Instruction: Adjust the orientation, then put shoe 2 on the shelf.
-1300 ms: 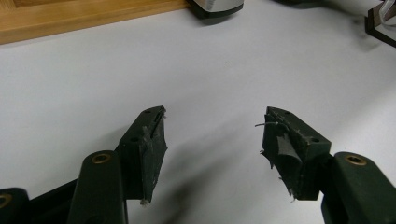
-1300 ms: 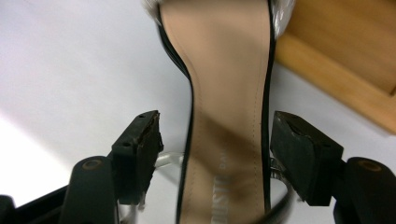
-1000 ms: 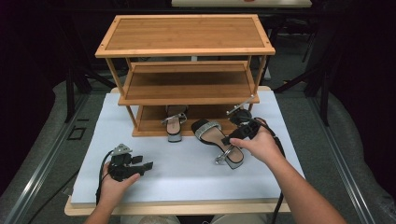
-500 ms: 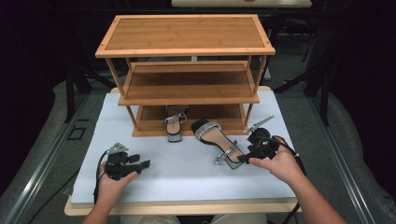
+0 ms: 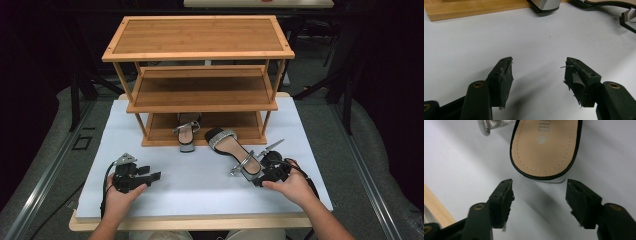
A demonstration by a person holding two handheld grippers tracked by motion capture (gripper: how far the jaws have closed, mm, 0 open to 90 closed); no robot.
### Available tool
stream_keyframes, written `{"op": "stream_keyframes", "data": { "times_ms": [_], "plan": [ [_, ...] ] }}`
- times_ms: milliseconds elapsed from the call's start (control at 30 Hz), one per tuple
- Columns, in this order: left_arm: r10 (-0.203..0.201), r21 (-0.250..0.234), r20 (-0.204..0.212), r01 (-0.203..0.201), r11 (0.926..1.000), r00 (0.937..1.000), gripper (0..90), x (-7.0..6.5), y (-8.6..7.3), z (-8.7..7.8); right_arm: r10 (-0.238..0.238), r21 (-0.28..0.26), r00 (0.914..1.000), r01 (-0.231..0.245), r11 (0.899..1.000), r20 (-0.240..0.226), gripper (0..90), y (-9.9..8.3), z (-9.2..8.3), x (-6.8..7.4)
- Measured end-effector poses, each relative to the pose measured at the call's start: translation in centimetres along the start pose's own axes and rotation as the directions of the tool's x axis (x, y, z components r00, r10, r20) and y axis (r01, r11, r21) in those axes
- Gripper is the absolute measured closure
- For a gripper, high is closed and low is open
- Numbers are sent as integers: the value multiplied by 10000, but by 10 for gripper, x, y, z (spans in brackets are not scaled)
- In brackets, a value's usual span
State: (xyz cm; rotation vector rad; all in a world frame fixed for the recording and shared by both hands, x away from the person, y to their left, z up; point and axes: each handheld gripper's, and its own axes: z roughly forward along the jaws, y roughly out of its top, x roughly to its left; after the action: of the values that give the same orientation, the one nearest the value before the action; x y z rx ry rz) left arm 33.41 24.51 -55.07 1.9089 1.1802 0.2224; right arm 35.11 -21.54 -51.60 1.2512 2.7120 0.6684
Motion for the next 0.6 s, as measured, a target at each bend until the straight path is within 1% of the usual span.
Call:
{"op": "stream_keyframes", "data": {
  "times_ms": [133, 233, 300, 333, 400, 467, 500, 533, 600],
  "plan": [
    [-55, -30, 0, 55, 10000, 10000, 392, 1, 0, 0, 95, -114, 10000, -95, 9999, -14, 424, 0, 2, 0],
    [-77, -61, -4, 77, 10000, 10000, 392, 1, 0, 0, 283, -352, 9995, -279, 9990, 112, 444, 0, 5, -1],
    [-66, -44, -4, 66, 10000, 10000, 392, 1, 0, 0, 363, -387, 9991, -355, 9986, 204, 446, 0, 5, 0],
    [-85, 3, -2, 85, 10000, 10000, 392, 1, 0, 0, 393, -516, 9992, -388, 9979, 87, 446, -1, 5, 1],
    [-81, -77, 4, 81, 9999, 10000, 392, 1, 0, 1, 228, -648, 9997, -232, 9976, -77, 445, 0, 4, 6],
    [-102, -34, 9, 102, 9999, 9999, 392, 1, 0, 1, 12, -684, 9998, -25, 9977, -202, 443, 1, 5, 10],
    [-102, -34, 9, 102, 9999, 9999, 392, 1, 0, 1, 12, -684, 9998, -25, 9977, -202, 443, 1, 5, 10],
    [-53, 40, 40, 53, 10000, 10000, 392, 1, 0, 2, -204, -658, 9994, 186, 9977, -263, 426, 3, 7, 17],
    [-54, 25, 54, 54, 10000, 10000, 392, 0, 0, 2, -305, -723, 9991, 283, 9970, -292, 421, 4, 9, 21]
  ]
}}
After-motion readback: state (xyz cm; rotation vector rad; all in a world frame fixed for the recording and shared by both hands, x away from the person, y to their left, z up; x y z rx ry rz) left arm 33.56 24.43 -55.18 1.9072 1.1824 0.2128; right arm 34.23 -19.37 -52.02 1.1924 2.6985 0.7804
